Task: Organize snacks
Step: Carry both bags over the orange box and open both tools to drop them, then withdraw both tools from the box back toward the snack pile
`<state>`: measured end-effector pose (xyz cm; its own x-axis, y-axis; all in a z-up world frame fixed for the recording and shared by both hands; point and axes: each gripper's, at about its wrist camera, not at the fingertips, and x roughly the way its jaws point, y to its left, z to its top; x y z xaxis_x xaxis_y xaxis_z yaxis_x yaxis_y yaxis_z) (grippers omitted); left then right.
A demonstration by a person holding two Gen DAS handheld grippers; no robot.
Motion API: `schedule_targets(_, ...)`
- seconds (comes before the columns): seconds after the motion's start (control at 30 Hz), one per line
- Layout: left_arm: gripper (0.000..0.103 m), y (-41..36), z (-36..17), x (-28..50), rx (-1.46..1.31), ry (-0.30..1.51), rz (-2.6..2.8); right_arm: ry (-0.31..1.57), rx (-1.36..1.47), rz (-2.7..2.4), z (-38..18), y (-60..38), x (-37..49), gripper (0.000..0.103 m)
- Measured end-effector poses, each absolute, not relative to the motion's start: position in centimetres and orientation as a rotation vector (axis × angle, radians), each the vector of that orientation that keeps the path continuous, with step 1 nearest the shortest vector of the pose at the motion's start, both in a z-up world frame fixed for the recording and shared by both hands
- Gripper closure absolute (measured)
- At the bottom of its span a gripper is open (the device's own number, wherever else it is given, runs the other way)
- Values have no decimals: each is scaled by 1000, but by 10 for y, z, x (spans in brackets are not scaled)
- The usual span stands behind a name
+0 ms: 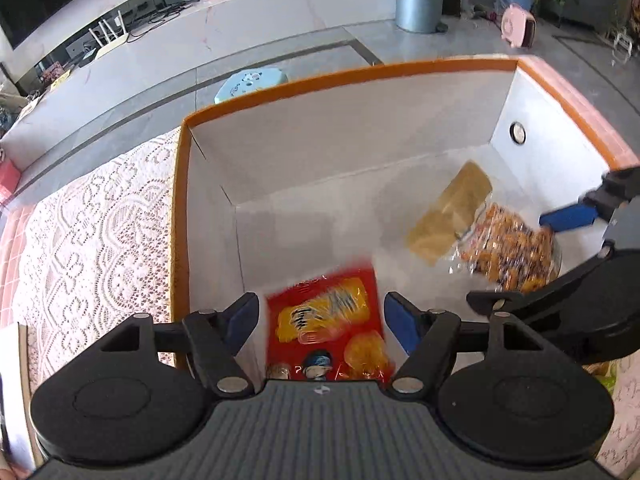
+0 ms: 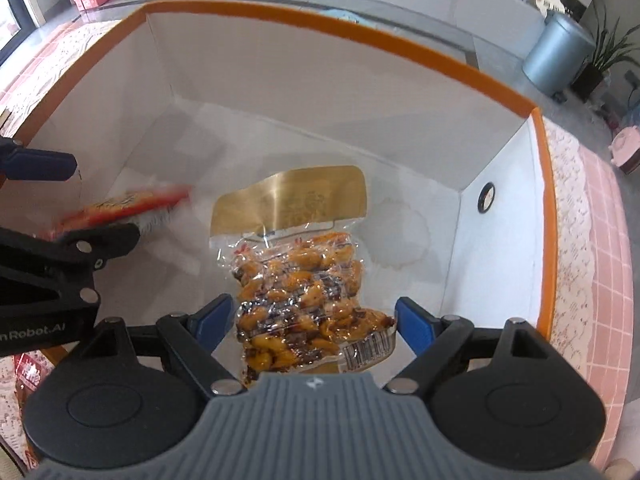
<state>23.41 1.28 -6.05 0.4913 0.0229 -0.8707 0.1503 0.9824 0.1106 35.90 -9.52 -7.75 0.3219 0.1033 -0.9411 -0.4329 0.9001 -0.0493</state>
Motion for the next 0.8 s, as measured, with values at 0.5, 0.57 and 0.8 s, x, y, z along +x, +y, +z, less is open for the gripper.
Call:
schedule_targets(0.5,14,20,-30,213,122,953,-54,1172,-305,329,-66,-96,352,12)
schedule_targets(0.57,14,22,-24,207,102,938,-43,1160,-306,325,-60,-97,346,12)
schedule_targets(0.8,14,27,2,175,4,860,-17,1098,-233,313,-35,-112,324,12)
